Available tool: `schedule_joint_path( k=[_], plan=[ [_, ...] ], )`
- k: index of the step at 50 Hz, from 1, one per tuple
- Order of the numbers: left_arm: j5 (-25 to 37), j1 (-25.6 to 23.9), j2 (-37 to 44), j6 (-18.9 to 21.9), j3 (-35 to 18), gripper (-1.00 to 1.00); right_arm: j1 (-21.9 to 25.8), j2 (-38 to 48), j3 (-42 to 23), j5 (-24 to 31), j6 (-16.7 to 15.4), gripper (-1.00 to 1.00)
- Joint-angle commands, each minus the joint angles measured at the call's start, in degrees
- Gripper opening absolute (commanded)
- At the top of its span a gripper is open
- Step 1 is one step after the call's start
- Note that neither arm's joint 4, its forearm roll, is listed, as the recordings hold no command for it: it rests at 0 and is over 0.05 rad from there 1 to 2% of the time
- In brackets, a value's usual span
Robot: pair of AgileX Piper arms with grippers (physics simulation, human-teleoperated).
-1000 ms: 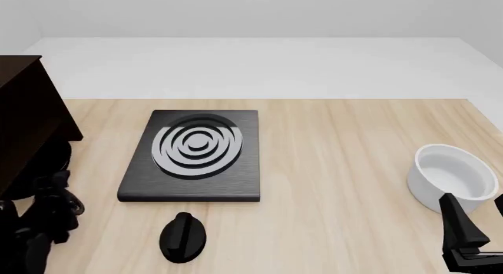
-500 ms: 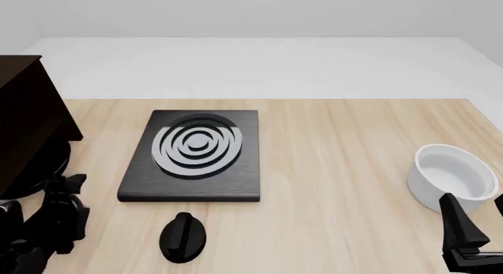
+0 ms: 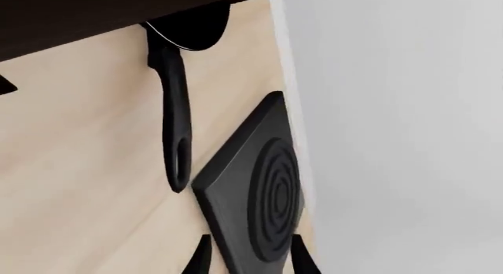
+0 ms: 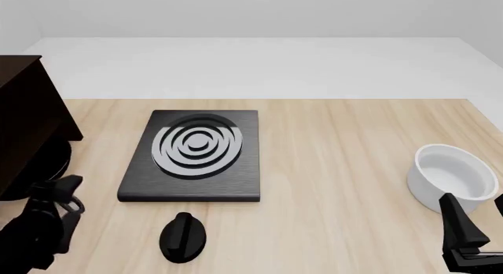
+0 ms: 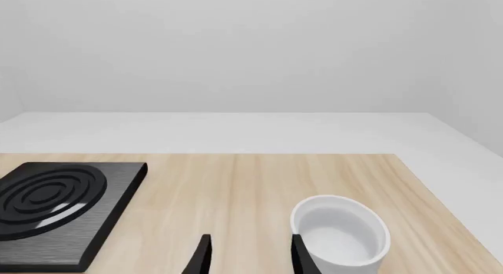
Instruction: Put the frying pan under the cabinet shelf.
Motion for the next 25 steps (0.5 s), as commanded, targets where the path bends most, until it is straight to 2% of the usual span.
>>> schedule_joint_path(
  k=[1,2,7,9,11,14,15,16,17,18,19,20,21,23,25],
  plan=[
    [17.35,-2.88,-14.79,4.56,-4.40,1.00,0.00,-0.03,0.00,0.01,0.01,1.00],
    [19.20,-2.70,-14.58,6.25,-5.75,1.00,-0.02,-0.03,0.00,0.02,0.00,1.00],
    [22.00,-3.97,-17.66,6.81,-7.32,1.00,0.00,0.00,0.00,0.00,-0.02,1.00],
    [24.51,-4.37,-18.25,9.81,-10.20,1.00,-0.01,-0.02,0.00,0.01,-0.01,1.00],
    [24.69,-4.19,-18.51,10.43,-10.77,1.00,0.01,0.03,0.00,-0.02,0.03,1.00],
    [26.65,-3.42,-19.18,15.90,-15.23,1.00,0.03,0.00,0.00,0.00,-0.02,1.00],
    [26.67,-3.42,-19.20,15.90,-15.24,1.00,0.03,0.00,0.00,0.00,-0.02,1.00],
    [27.47,-4.67,-18.50,18.29,-17.03,1.00,0.01,0.00,0.00,0.00,0.00,1.00],
    [27.10,-5.56,-18.91,17.80,-16.76,1.00,-0.02,0.01,0.00,0.00,-0.01,1.00],
    [26.99,-8.57,-17.71,20.43,-18.27,1.00,0.00,-0.02,0.00,0.01,-0.03,1.00],
    [26.99,-8.57,-17.69,20.43,-18.28,1.00,0.00,-0.02,0.00,0.01,-0.03,1.00],
    [26.24,-5.70,-17.43,18.24,-16.19,1.00,-0.01,-0.02,0.00,0.01,0.01,1.00],
    [26.08,-7.67,-16.93,20.18,-17.31,1.00,-0.01,-0.05,0.00,0.02,0.00,1.00],
    [26.19,-8.41,-16.33,20.65,-17.13,1.00,-0.01,-0.01,0.00,0.01,0.02,1.00],
    [26.27,-11.12,-16.78,23.08,-18.62,1.00,0.00,-0.04,0.00,0.02,0.01,1.00]
  ],
)
